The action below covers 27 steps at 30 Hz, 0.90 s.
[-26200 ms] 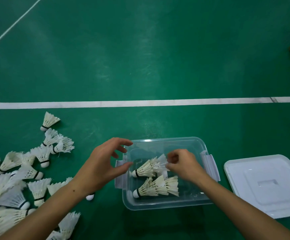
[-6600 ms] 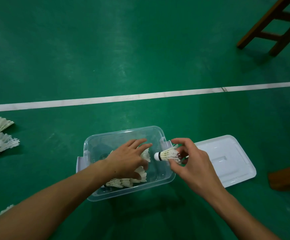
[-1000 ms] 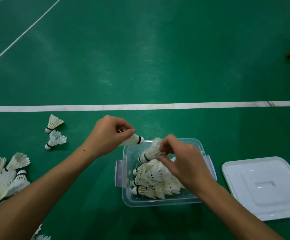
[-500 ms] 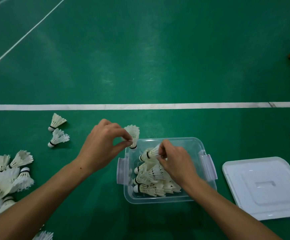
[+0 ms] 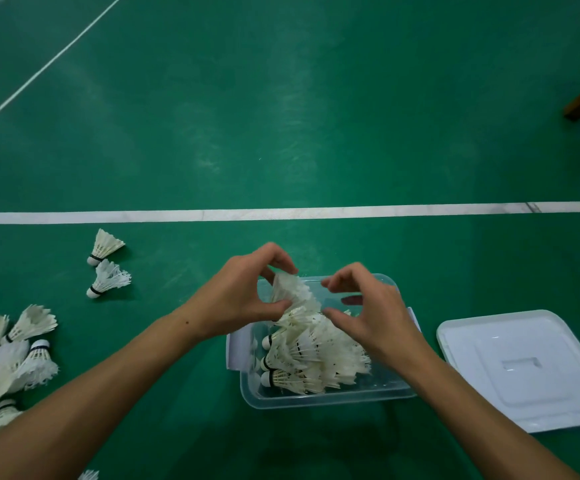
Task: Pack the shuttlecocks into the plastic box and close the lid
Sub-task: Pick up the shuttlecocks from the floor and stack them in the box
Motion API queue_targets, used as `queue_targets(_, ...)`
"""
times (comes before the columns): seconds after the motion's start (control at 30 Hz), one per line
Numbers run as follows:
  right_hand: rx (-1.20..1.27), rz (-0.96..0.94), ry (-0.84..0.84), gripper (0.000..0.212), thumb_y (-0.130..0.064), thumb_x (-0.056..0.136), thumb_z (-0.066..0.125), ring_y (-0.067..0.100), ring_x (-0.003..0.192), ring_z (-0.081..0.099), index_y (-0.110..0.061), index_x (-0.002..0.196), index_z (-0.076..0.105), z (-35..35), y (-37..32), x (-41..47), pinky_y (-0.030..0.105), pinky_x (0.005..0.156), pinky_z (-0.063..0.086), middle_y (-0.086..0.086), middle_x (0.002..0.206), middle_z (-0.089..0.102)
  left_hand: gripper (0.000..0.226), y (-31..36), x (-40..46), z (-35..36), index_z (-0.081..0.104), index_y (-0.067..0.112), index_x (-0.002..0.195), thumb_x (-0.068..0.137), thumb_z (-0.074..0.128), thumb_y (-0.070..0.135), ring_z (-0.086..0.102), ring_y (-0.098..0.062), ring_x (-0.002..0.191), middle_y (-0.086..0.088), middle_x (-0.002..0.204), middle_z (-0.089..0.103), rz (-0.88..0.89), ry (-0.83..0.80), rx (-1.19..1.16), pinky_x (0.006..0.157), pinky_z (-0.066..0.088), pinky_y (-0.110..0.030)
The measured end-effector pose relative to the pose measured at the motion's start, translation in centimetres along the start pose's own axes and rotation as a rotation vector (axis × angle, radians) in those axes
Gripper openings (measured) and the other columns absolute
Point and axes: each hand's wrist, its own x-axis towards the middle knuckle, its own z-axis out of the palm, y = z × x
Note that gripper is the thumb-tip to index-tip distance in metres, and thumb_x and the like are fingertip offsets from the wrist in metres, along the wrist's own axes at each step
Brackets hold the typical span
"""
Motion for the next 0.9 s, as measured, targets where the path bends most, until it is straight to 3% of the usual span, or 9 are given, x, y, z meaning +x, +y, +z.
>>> queue_targets(0.1,0.035,-0.104,-0.017,0.041,-0.019,0.085,0.086,-0.001,0.111,0.066,-0.028,0.113,0.057,-0.8,-1.4,-0.2,0.018,0.097,0.054,-0.017,0.117,0.07,0.059,0.5,1.2,0.6,0.053,0.03,0.127,0.079,0.089,0.028,0.063,0.0,0.102,0.021,0.128,0.059,-0.006,-0.073,0.008,0.081,0.05,-0.013)
queue_targets(0.2,0.014,-0.155,-0.023,0.035,-0.017,0.087,0.085,-0.001,0.1,0.068,-0.023,0.11,0.059,-0.2,-1.1,-0.1,0.024,0.092,0.058,-0.016,0.104,0.071,0.065,1.0,2.3,1.0,0.051,0.027,0.131,0.078,0.09,0.026,0.067,-0.004,0.102,0.016,0.132,0.059,0.022,-0.099,-0.03,0.075,0.047,-0.01)
queue_targets(0.33,0.013,-0.067,0.116,0.033,-0.02,0.085,0.087,-0.004,0.088,0.071,-0.026,0.104,0.061,0.1,0.4,-0.5,0.026,0.081,0.063,-0.019,0.092,0.071,0.06,0.4,2.7,1.3,0.054,0.028,0.128,0.08,0.09,0.025,0.069,-0.001,0.105,0.015,0.132,0.061,0.031,-0.053,-0.022,0.074,0.054,-0.019)
queue_targets(0.47,-0.112,0.057,0.224,0.04,-0.025,0.084,0.088,-0.002,0.082,0.072,-0.037,0.097,0.053,-0.1,2.2,-1.4,0.031,0.075,0.065,-0.02,0.088,0.071,0.043,-1.8,1.4,2.2,0.06,0.026,0.121,0.086,0.085,0.022,0.07,0.0,0.097,0.01,0.117,0.07,-0.048,-0.05,0.081,0.081,0.061,-0.028)
queue_targets(0.67,-0.122,0.09,0.16,0.036,-0.016,0.086,0.086,0.002,0.073,0.069,-0.028,0.09,0.052,2.3,2.8,-0.4,0.029,0.064,0.06,-0.013,0.08,0.068,0.057,-2.5,1.2,4.7,0.045,0.028,0.143,0.095,0.074,0.022,0.066,-0.014,0.121,0.002,0.139,0.067,-0.102,-0.207,0.303,0.1,0.058,-0.037)
queue_targets(0.77,-0.118,0.14,0.086,0.035,-0.015,0.088,0.083,0.004,0.072,0.068,-0.027,0.09,0.05,3.4,3.1,0.3,0.031,0.063,0.059,-0.011,0.079,0.068,0.062,-2.5,1.8,5.5,0.041,0.029,0.146,0.094,0.073,0.023,0.062,-0.014,0.128,0.003,0.145,0.063,-0.097,-0.232,0.306,0.102,0.056,-0.036)
queue_targets(0.9,-0.068,0.266,0.001,0.042,-0.013,0.088,0.083,0.008,0.08,0.069,-0.03,0.087,0.045,4.0,3.8,1.2,0.022,0.066,0.054,-0.009,0.085,0.069,0.064,-2.5,2.1,6.2,0.04,0.03,0.144,0.09,0.075,0.032,0.063,-0.017,0.126,0.001,0.147,0.062,-0.117,-0.275,0.265,0.099,0.056,-0.039)
